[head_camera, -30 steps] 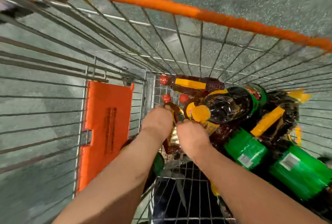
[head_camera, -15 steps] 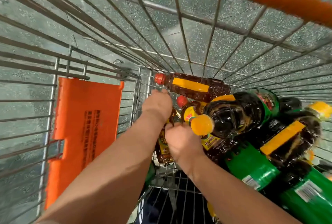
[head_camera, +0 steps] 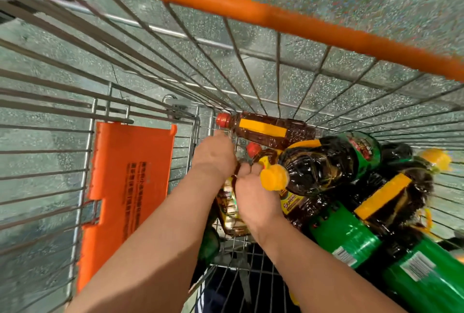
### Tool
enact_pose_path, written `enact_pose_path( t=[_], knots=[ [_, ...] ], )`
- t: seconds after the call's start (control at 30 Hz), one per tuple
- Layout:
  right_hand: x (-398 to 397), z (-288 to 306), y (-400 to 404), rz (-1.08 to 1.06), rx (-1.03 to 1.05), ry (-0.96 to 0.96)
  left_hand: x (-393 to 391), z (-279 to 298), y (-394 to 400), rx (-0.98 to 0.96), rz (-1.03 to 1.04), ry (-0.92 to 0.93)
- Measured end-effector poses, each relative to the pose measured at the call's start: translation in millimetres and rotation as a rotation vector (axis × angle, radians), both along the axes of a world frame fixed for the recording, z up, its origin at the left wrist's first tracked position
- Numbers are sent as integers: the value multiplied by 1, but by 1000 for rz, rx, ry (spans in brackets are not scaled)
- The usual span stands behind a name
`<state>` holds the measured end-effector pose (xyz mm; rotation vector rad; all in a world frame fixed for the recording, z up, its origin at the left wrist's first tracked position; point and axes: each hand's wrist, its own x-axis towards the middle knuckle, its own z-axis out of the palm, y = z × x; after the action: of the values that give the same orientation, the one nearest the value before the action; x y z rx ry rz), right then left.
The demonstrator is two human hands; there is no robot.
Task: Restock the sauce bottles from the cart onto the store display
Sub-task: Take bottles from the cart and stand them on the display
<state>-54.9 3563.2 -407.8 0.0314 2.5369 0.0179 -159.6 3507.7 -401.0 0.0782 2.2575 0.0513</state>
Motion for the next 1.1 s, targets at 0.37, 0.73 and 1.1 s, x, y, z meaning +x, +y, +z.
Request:
enact_pose_path(
  t=[0.37,0.73,1.1],
  knots=[
    [23,48,6,-234,-155,-185,46,84,-22,53,-226,31],
    [66,158,16,-476,-240,-138,95,208,-10,138,-467,94],
    [137,340,54,-882,-331,202,150,405,33,428,-731,302]
  ],
)
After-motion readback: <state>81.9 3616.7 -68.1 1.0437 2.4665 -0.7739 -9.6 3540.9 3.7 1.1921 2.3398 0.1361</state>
